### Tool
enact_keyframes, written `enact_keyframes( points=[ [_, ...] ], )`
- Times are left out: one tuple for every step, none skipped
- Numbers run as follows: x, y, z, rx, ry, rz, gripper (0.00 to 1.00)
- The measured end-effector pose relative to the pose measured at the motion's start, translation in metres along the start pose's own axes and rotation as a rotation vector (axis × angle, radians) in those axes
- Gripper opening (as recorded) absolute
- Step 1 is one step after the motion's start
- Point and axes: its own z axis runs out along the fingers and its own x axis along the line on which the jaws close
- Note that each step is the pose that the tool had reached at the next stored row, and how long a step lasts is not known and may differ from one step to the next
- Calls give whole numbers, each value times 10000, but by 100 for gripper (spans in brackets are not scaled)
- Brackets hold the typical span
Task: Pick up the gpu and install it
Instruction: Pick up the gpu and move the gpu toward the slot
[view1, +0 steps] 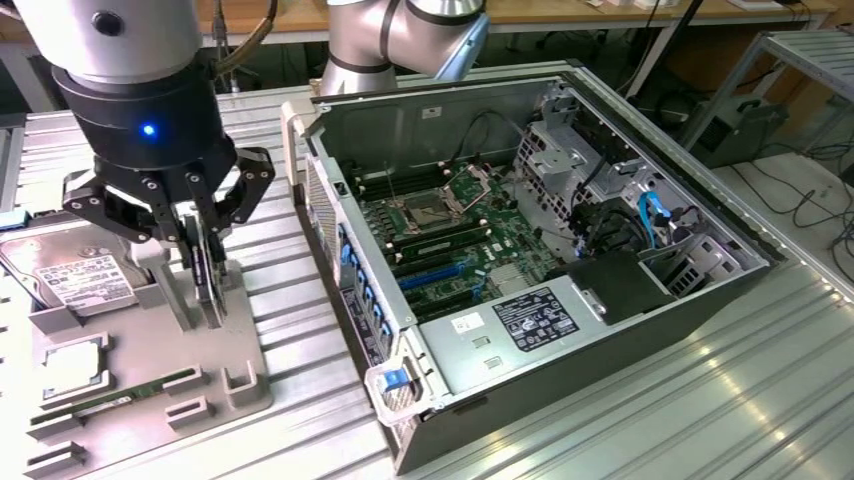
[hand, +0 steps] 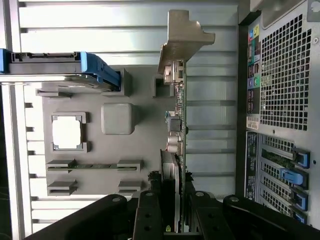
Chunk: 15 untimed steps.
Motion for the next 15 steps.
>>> enact_keyframes(
  points=[
    [0,0,-85,-1,-1,0,27],
    [0,-1,-177,0,-1,0,27],
    [0,-1,-240,0,0,0,27],
    [-1,-2,-413,0,0,0,27],
    [-1,-2,-537,0,-1,0,27],
    [-1,-3,-700,0,0,0,27],
    [-1,-4,-866,-1,0,0,27],
    [-2,-5,-1006,0,0,0,27],
    [-2,-5,-1158,-1,-1,0,27],
    [-2,-6,-1351,0,0,0,27],
    [-3,-7,-1515,0,0,0,27],
    [-3,-7,-1601,0,0,0,27],
    [-3,-8,-1711,0,0,0,27],
    [-4,-8,-1784,0,1,0,27],
    [-4,-8,-1783,-1,-1,-1,27]
  ],
)
